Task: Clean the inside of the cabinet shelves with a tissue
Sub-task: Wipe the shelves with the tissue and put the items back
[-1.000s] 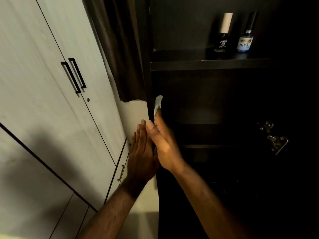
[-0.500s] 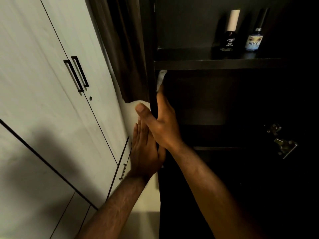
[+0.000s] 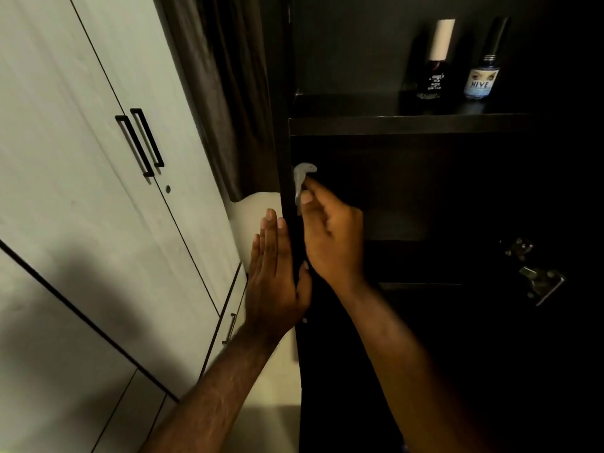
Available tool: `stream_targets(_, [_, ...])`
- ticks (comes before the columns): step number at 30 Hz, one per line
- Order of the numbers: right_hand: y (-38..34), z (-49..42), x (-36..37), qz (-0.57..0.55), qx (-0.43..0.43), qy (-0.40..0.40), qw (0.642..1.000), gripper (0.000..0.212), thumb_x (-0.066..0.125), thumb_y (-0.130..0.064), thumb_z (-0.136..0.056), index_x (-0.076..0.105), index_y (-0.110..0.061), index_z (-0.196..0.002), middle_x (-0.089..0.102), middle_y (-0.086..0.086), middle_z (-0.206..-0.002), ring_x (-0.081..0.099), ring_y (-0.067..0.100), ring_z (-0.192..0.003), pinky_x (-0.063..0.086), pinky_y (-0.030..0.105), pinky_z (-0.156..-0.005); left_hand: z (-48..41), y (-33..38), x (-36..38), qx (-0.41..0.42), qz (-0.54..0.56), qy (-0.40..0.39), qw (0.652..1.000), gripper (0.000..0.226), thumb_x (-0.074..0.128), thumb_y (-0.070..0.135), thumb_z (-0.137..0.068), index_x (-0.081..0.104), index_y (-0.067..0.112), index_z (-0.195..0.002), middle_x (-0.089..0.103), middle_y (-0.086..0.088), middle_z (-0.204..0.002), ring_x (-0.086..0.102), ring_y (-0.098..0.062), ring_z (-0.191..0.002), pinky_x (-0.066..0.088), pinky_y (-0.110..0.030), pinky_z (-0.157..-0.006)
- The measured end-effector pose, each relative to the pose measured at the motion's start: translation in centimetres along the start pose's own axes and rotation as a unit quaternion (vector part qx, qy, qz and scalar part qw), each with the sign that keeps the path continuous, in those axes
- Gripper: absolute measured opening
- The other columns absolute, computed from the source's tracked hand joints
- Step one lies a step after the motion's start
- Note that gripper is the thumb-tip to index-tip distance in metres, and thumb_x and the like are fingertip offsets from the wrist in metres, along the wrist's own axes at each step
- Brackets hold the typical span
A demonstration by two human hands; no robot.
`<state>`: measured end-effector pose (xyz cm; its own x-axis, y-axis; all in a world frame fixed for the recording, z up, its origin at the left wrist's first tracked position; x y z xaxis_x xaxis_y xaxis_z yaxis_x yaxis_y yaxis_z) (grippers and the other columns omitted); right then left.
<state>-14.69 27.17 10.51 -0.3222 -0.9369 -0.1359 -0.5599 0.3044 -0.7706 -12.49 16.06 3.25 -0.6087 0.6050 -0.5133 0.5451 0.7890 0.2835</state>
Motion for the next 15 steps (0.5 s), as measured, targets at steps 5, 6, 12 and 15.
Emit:
stream_targets(5, [1.4, 1.6, -0.3, 0.097, -0.033, 0.026, 0.994, 0.020, 0.063, -0.005, -0.092, 0.074, -0.008, -0.108, 0.072, 0.002, -0.102, 0.068, 0.008, -0.088, 0.056, 0.018, -0.075, 0.4, -0.7, 0.9, -0.015, 0.035, -0.012, 0.999, 0.085, 0.059, 0.014, -0.090, 0.007, 0.005, -0.157, -0.005, 0.002, -0.166, 0.008, -0.026, -0.153, 0.032, -0.063, -0.111])
stream_targets(6, [2.0, 1.6, -1.0, 0.106, -0.027, 0.043, 0.993, 0.019, 0.065, -0.006, -0.091, 0.075, -0.010, -0.107, 0.072, 0.001, -0.102, 0.068, 0.008, -0.087, 0.056, 0.016, -0.075, 0.3, -0.6, 0.9, -0.017, 0.043, -0.012, 0.999, 0.084, 0.058, 0.014, -0.091, 0.006, 0.007, -0.157, -0.004, 0.001, -0.166, 0.009, -0.027, -0.153, 0.032, -0.063, -0.111])
stream_targets(12, [7.0, 0.1, -5.3, 0.278, 0.038, 0.075, 0.957, 0.023, 0.065, -0.005, -0.085, 0.072, -0.018, -0.103, 0.064, 0.001, -0.108, 0.066, 0.017, -0.092, 0.054, 0.025, -0.083, 0.4, 0.6, -0.2, -0.028, 0.088, -0.002, 0.996, 0.079, 0.061, 0.010, -0.091, 0.014, 0.007, -0.155, 0.010, -0.014, -0.164, 0.013, -0.029, -0.153, 0.034, -0.060, -0.113])
stream_targets(15, [7.2, -1.5, -3.2, 0.286, 0.025, -0.020, 0.958, 0.023, 0.059, -0.005, -0.086, 0.072, -0.022, -0.093, 0.065, -0.013, -0.100, 0.064, 0.008, -0.092, 0.048, 0.011, -0.083, 1.3, 1.9, -0.2, 0.008, 0.096, 0.010, 0.995, 0.078, 0.064, 0.005, -0.088, 0.020, 0.002, -0.152, 0.014, -0.020, -0.161, 0.021, -0.035, -0.150, 0.041, -0.058, -0.107])
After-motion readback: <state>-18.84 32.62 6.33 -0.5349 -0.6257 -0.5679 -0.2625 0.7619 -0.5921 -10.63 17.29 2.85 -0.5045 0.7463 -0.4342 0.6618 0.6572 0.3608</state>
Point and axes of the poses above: each hand's wrist, its own z-axis away from the middle knuckle, its own x-axis out of the palm, y = z × x, the point moved 10 cm from there along -z, towards the middle knuckle
